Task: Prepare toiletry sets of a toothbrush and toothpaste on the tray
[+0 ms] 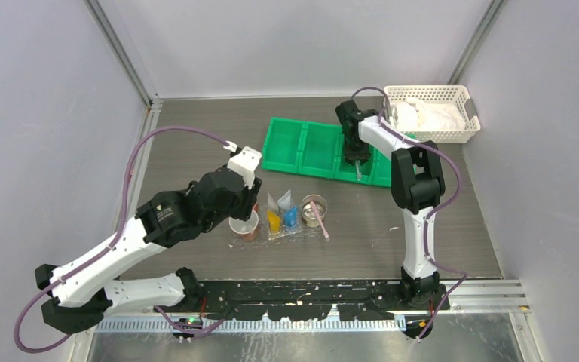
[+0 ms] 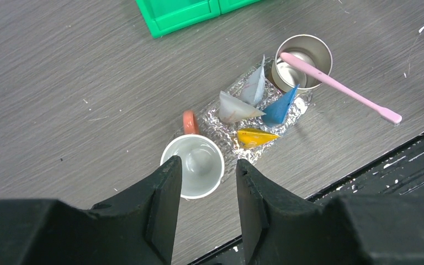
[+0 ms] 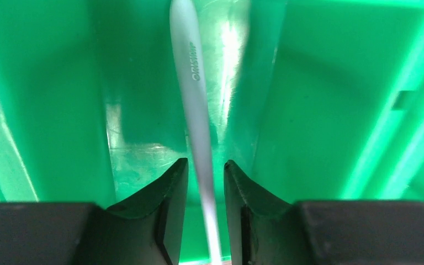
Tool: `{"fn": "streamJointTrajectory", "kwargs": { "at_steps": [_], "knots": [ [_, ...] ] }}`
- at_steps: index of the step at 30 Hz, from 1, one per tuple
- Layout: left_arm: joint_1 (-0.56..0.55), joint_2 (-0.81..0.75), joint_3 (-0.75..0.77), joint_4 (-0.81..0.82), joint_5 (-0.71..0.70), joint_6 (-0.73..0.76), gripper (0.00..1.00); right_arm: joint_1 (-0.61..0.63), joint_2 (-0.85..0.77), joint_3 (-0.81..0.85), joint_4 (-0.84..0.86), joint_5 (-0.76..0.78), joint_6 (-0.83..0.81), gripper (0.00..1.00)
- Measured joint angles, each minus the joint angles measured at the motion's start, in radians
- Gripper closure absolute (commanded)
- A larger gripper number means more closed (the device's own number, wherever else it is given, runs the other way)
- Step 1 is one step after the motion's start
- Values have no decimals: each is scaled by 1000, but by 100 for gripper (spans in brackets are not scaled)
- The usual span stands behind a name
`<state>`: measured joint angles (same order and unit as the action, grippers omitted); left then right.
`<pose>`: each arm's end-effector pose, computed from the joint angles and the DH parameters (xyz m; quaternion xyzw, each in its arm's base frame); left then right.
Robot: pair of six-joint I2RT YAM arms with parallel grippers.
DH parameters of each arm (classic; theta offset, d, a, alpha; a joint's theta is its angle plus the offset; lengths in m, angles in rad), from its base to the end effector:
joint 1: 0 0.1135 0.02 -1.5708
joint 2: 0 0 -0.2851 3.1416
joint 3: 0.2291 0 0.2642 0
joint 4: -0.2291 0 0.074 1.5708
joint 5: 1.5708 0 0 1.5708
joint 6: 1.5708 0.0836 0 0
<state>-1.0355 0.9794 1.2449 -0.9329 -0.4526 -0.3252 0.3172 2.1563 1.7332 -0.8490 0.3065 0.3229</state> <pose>0.1390 -0.1626 0.3833 0.2131 0.8561 -0.1107 0.4576 0.4658 0.1264 0.1533 0.0255 0.9772 -0.0970 0.1871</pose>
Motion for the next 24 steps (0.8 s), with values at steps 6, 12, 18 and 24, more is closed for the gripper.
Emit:
{"fn": "streamJointTrajectory", "kwargs": {
  "at_steps": [6, 12, 18, 24],
  "knots": [
    [0, -16, -4, 1, 0, -9, 58, 16, 4, -30, -5, -2, -1, 86],
    [0, -24, -11, 0, 0, -9, 58, 15, -60, -50, -16, -20, 4, 91],
    [0, -43, -11, -4, -18, -14, 58, 30, -307, 34, -92, -74, 7, 92],
    [0, -121, -11, -25, -77, -50, 58, 178, -515, 203, -181, -256, 15, 93]
  ]
}}
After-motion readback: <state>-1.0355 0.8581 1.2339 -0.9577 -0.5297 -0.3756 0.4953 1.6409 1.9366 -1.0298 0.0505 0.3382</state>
